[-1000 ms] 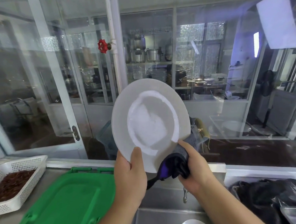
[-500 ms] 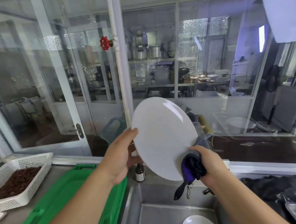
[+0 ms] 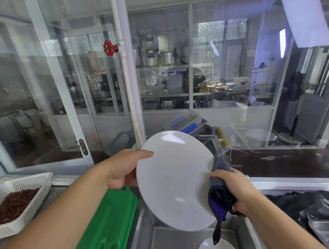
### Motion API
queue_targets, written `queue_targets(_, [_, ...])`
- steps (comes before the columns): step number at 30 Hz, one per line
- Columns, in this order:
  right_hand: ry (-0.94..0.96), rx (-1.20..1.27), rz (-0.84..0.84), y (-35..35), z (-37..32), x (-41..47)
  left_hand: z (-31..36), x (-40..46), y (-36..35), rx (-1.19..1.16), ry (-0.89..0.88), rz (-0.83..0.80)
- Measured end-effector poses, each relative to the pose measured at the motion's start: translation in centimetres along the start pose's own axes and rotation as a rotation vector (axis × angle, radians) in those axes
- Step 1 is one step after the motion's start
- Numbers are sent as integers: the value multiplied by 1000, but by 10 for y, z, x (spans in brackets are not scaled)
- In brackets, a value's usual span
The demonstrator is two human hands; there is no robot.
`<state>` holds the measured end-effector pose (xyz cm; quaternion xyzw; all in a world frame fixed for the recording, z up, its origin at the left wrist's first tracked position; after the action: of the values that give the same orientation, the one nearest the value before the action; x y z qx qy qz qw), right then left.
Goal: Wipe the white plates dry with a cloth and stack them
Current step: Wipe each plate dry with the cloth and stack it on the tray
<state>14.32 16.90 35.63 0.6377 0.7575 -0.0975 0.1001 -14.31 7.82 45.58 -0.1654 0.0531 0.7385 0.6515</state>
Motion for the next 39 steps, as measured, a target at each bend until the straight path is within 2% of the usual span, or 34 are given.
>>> queue_targets(4, [52, -85, 1, 6, -14, -4, -9, 3, -2, 105, -27, 64])
queue_targets(6, [113, -142, 69, 8, -20, -4, -15, 3, -5, 98, -70, 86])
queue_targets(11, [467, -762, 348, 1, -41, -8, -23, 2, -18, 68, -157, 95])
queue_targets(13, [605, -944, 493, -5, -47, -13, -24, 1, -23, 53, -187, 89])
queue_targets(15, [705, -1090, 564, -12, -52, -19, -25, -1, -26, 49, -213, 85])
queue_targets(17, [753, -1167, 553, -18, -54, -22, -26, -3, -28, 62, -239, 90])
queue_targets(20, [853, -1130, 436, -39, -53, -30, -28, -5, -37, 88, -275, 72])
queue_targets(25, [1304, -1075, 122, -85, -65, -54, -36, -2, -47, 103, -263, 14])
queue_targets(27, [1419, -1137, 95, -93, -75, -55, -39, 1, -41, 110, -268, 2])
queue_targets(31, [1410, -1153, 272, -89, -95, -41, -43, 2, -31, 162, -333, 72])
queue_targets(36, [1071, -1231, 404, -63, -103, 0, -50, 6, -27, -44, -360, 155])
queue_targets(39, [938, -1299, 429, -48, -88, 9, -47, 12, -23, -135, -410, 225])
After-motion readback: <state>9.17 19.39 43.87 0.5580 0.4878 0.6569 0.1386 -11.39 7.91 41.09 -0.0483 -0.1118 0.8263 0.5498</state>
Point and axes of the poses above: each hand's wrist, its own x-axis towards the middle knuckle, its own y-axis out of the back of the hand, z = x × y, the point moved 3 cm from there along x, towards the middle knuckle, and after that the axes turned 13 degrees about -x, right-handed, at the moved point
